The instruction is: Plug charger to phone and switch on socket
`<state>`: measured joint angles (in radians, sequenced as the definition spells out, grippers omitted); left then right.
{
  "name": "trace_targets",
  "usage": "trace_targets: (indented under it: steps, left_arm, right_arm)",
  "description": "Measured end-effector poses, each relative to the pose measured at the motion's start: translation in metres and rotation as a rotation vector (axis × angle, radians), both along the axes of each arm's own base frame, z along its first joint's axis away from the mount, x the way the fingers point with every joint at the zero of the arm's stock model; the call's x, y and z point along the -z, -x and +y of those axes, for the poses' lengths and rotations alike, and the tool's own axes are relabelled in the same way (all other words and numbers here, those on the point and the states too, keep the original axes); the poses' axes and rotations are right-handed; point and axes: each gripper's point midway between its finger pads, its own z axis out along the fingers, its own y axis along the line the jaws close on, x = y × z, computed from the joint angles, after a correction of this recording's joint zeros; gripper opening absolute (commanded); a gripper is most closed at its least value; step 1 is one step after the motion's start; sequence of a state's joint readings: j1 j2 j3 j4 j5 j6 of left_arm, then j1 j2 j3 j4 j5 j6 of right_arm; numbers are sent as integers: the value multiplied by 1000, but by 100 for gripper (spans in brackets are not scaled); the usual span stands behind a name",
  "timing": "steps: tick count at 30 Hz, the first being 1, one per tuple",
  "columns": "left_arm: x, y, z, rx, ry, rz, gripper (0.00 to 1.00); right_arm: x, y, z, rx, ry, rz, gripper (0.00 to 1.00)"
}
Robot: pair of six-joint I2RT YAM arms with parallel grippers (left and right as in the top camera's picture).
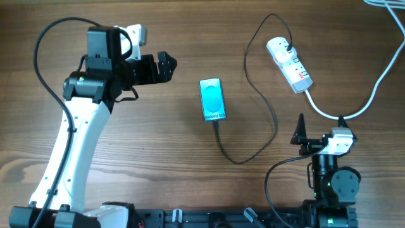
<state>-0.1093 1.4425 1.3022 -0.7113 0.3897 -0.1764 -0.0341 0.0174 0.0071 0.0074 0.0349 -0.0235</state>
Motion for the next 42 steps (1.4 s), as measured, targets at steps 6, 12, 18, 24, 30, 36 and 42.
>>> trace_targets:
  steps: [6, 12, 18, 24, 30, 36, 42]
  left_arm:
    - [1, -1, 3, -11, -12, -1, 100]
    - [17, 3, 31, -116, -147, 50, 100]
    - [24, 45, 67, -223, -287, 84, 100]
    - [31, 79, 96, -340, -289, -87, 100]
    - [42, 107, 100, -353, -248, -359, 100]
    - [45, 135, 89, -270, -260, -599, 100]
    - [35, 142, 90, -284, -257, -768, 100]
  right_arm:
    - [0, 0, 0, 0, 0, 0, 100]
    - [0, 0, 0, 0, 0, 0, 100]
    - [0, 0, 0, 0, 0, -2, 100]
    - [-1, 0, 0, 0, 0, -3, 100]
    - [-1, 0, 0, 0, 0, -5, 100]
    - [-1, 0, 0, 0, 0, -4, 100]
    - [-1, 0, 0, 0, 0, -3, 100]
